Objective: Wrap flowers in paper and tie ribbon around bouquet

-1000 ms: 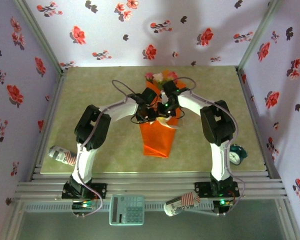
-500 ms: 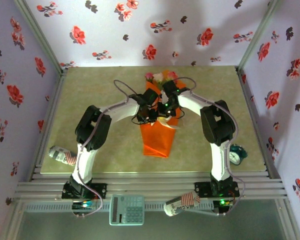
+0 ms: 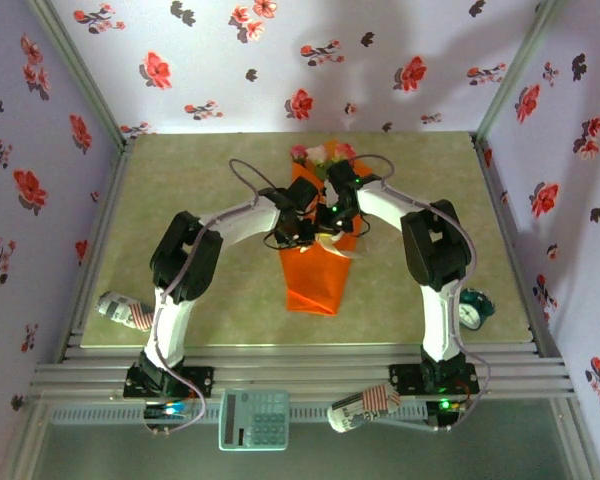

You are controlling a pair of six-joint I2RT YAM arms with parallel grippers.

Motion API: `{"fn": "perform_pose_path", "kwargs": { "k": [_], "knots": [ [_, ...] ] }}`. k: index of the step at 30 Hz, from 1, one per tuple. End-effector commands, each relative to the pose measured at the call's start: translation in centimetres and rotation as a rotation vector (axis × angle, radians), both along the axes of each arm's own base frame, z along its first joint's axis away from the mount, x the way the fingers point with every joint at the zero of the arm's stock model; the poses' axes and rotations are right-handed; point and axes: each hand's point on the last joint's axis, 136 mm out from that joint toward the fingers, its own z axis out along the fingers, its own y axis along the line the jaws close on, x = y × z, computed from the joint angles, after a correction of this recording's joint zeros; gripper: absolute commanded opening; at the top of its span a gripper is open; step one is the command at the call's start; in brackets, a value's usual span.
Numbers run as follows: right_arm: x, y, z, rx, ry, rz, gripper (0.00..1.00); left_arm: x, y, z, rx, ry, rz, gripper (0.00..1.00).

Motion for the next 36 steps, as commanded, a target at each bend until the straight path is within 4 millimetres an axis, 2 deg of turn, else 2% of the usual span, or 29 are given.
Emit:
{"fn": "perform_pose_path", "kwargs": {
  "k": [1,4,7,12,16,19,21,24,27,29,33,36],
  "knots": [
    [0.3,0.1,-0.1,0.006,0.019,-0.010,0.00,-0.5,-0.3,0.6,0.001,0.005,-0.015,0.00],
    [0.4,0.0,0.0,0.008,0.011,-0.012,0.00,-1.3,0.4,1.8,-0.005,0.013,-0.002,0.00],
    [0.4,-0.1,0.6,0.002,-0.014,-0.024,0.00,-2.9,1.0,2.6,-0.044,0.075,0.004,0.00],
    [0.2,-1.6,0.9,-0.056,-0.048,-0.069,0.00,-5.1,2.0,3.6,-0.114,0.149,0.023,0.00],
    [-0.3,-1.9,1.1,-0.062,-0.056,-0.081,0.00,-6.3,2.3,3.5,-0.146,0.203,0.026,0.00],
    [-1.0,-1.3,1.6,-0.065,-0.058,-0.059,0.01,-6.8,2.3,3.2,-0.180,0.237,0.020,0.00],
    [-1.2,-1.1,2.6,-0.065,-0.074,-0.060,0.18,-6.8,2.4,3.1,-0.176,0.240,0.021,0.00],
    [-0.3,-1.6,5.2,-0.085,-0.164,-0.104,0.35,-6.8,2.3,3.1,-0.181,0.238,0.017,0.00],
    [1.3,-3.0,7.4,-0.153,-0.271,-0.146,0.43,-6.6,2.2,3.4,-0.191,0.235,0.017,0.00],
    [2.4,-4.6,8.0,-0.249,-0.327,-0.173,0.48,-6.6,2.2,3.6,-0.195,0.232,0.017,0.00],
    [3.6,-7.9,6.5,-0.414,-0.288,-0.210,0.52,-6.7,2.4,3.8,-0.193,0.232,0.019,0.00],
    [3.4,-7.7,4.7,-0.420,-0.217,-0.182,0.52,-6.8,2.5,3.7,-0.190,0.235,0.019,0.00]
  ]
}}
